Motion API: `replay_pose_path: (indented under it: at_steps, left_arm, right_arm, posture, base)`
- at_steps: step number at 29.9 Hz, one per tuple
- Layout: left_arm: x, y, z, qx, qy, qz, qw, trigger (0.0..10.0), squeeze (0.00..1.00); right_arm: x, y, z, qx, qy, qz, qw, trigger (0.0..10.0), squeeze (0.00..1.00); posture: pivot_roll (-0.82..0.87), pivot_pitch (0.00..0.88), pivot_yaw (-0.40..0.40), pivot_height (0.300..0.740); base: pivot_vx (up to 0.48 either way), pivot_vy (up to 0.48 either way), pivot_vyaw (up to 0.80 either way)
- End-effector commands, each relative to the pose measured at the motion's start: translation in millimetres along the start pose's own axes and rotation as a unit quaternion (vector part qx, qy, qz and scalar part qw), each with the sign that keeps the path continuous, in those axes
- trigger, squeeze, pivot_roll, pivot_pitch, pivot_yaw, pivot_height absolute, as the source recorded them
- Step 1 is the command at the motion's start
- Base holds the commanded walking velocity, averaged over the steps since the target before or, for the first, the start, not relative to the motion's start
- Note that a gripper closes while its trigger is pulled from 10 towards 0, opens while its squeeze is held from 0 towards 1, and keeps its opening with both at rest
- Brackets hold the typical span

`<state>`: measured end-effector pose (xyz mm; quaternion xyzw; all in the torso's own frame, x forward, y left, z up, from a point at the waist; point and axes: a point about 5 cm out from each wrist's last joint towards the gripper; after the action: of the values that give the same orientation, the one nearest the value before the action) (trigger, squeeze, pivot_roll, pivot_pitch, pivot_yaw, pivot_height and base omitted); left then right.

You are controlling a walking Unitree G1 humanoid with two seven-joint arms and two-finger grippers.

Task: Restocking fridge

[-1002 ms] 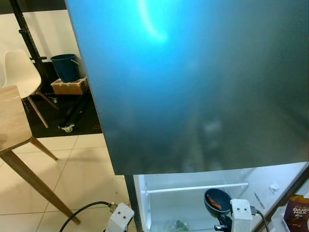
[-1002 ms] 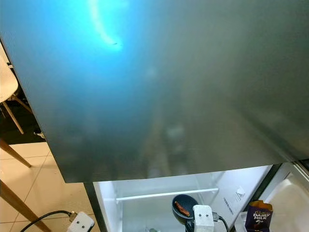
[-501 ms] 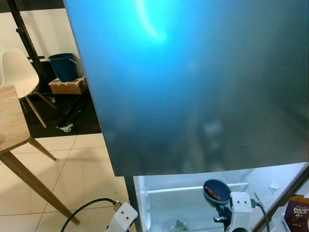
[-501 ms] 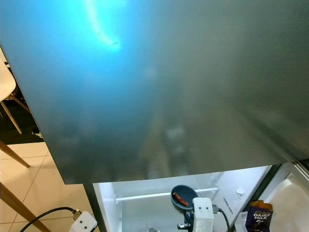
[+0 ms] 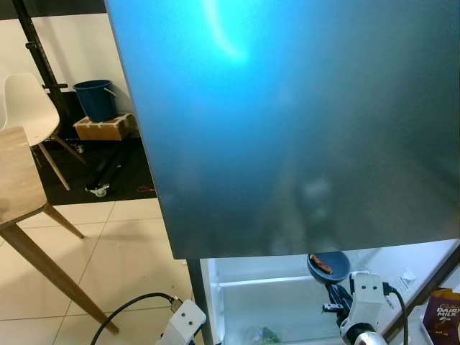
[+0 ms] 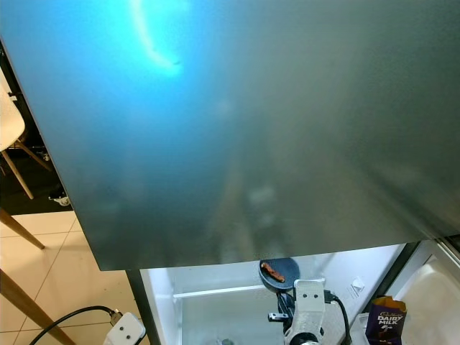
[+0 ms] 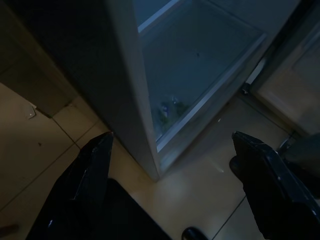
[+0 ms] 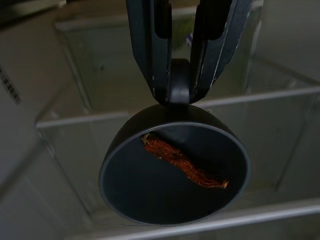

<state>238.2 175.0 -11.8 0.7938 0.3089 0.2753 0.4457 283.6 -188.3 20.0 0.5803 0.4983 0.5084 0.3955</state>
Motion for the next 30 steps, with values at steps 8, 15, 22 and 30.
replay_pose_path:
  at_steps: [8,15,22,30]
  left_arm:
    - [0.9,11.2,5.5,-0.023,-0.003,-0.004,1.000,10.0,0.00]
    - [-3.0,13.6,6.6,-0.028,-0.016,0.000,0.999,10.0,0.00]
    - [-6.3,16.7,8.1,-0.033,-0.028,0.004,0.999,10.0,0.00]
    - [-18.8,35.2,18.9,-0.068,-0.050,-0.001,0.996,10.0,0.00]
  right_arm:
    - [1.0,14.3,0.4,-0.045,0.000,0.011,0.999,10.0,0.00]
    - [0.5,20.3,1.2,-0.056,0.002,0.011,0.998,10.0,0.00]
    - [-1.5,27.6,-0.4,-0.070,-0.002,0.012,0.997,10.0,0.00]
    - [-3.8,37.6,-2.2,-0.087,0.003,0.011,0.996,10.0,0.00]
  posture:
    - [-0.06,0.086,0.023,0.671]
    - [-0.06,0.093,0.023,0.671]
    - [-0.07,0.102,0.022,0.651]
    - [-0.07,0.144,0.008,0.651]
  base:
    - [0.000,0.000,0.00]
    - [0.000,0.000,0.00]
    - [0.000,0.000,0.00]
    - [0.000,0.000,0.00]
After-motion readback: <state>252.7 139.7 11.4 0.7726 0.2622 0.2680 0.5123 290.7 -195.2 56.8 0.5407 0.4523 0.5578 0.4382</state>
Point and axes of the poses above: a point about 5 cm out from each wrist's last joint towards the gripper, its own z axis pointing out of the wrist towards the gripper, its own y axis along the axis of the wrist's last joint, x = y × z, and after that the axes turned 5 degrees about z, right-handed
